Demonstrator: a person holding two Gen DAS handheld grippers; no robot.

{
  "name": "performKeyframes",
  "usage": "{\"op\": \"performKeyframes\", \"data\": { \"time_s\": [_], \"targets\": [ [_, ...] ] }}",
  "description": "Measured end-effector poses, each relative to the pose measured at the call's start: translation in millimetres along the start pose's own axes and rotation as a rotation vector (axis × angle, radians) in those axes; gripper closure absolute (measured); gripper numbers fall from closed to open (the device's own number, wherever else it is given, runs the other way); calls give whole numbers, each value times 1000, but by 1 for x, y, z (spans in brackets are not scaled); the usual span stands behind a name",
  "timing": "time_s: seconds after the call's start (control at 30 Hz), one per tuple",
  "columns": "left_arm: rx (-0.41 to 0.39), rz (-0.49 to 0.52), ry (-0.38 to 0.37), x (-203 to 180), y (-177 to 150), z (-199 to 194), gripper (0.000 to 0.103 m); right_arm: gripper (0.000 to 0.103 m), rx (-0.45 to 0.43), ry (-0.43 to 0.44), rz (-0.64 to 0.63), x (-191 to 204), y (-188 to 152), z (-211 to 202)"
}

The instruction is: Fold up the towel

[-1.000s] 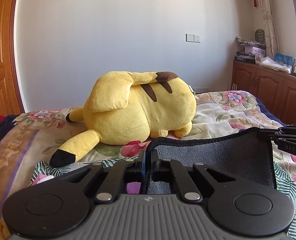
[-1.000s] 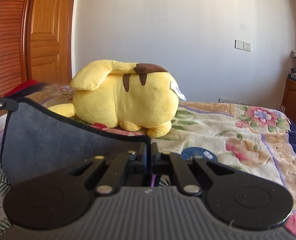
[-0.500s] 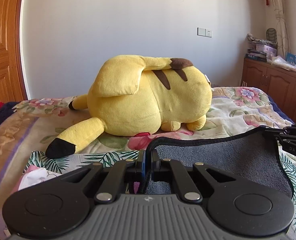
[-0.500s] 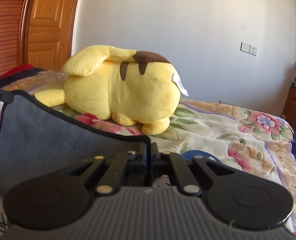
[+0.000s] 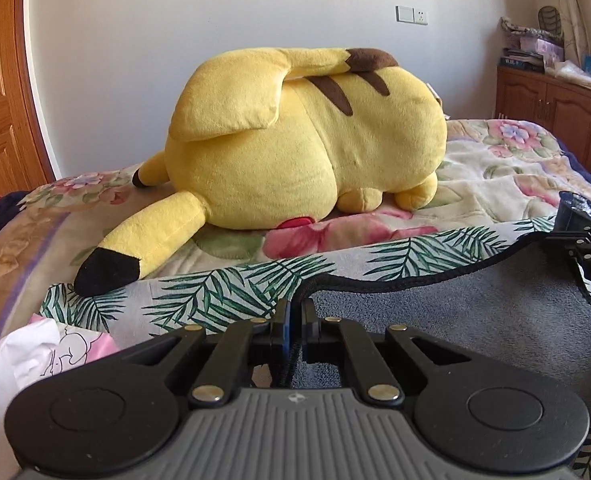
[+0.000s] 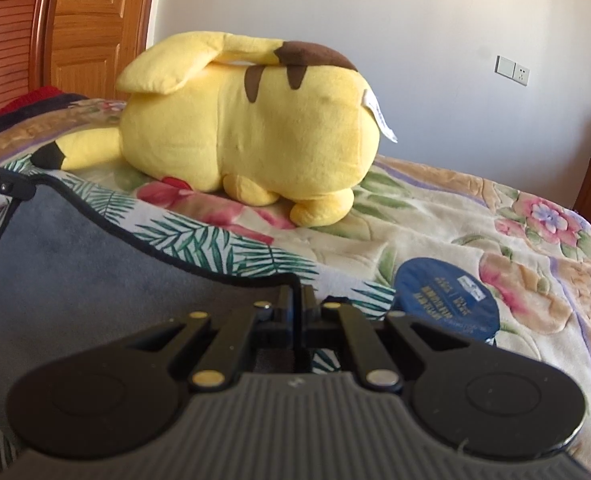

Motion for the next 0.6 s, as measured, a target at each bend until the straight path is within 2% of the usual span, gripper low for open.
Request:
{"op": "performKeyframes", "data": {
  "time_s": [0.17,0.2,0.27,0.43,0.53,0.6],
  "targets": [
    [19,-5,16,4,-1,4,103,98,38,-9,20,-3,-4,4],
    [18,-9,16,4,-1,2,92,97,36,-11,21,-3,-4,3],
    [11,-12,22,5,0,-3,75,90,39,-11,25,-3,-2,0],
    [22,-64,11,7,5,-20,60,88,44,-16,46,-6,4,-15],
    [21,-39,7,1,10,-34,58,87,43,-18,62,-8,10,-30],
    [19,-27,1,-2,14,-45,50,84,45,-19,93,-9,12,-40]
  ]
}}
Point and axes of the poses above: each gripper's, at about its wrist camera, not at the fingertips, and z roughly the way its jaws point, x to its left, y to its top, the point moved 2 cm from there along z, roughly the way its jaws point, and after that the axes turned 7 degrees about -x, right-handed, at the moved point
